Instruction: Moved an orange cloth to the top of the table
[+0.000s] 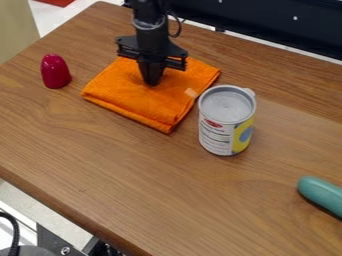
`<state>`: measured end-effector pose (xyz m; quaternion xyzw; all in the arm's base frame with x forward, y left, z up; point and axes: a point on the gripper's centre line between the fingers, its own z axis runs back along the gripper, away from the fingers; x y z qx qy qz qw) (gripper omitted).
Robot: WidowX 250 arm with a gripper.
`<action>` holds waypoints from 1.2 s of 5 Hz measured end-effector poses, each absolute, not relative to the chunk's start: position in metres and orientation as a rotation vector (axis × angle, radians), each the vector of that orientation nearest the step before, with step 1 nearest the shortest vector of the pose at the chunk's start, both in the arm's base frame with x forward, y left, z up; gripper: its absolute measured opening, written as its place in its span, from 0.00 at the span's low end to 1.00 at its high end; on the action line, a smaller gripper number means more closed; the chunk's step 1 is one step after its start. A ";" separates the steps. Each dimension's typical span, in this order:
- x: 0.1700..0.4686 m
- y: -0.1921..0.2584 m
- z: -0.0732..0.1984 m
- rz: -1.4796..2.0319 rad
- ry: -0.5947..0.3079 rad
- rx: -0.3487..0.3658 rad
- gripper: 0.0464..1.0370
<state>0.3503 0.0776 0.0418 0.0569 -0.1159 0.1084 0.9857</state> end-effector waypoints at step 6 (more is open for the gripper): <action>0.410 0.027 0.042 0.292 -0.309 0.112 0.02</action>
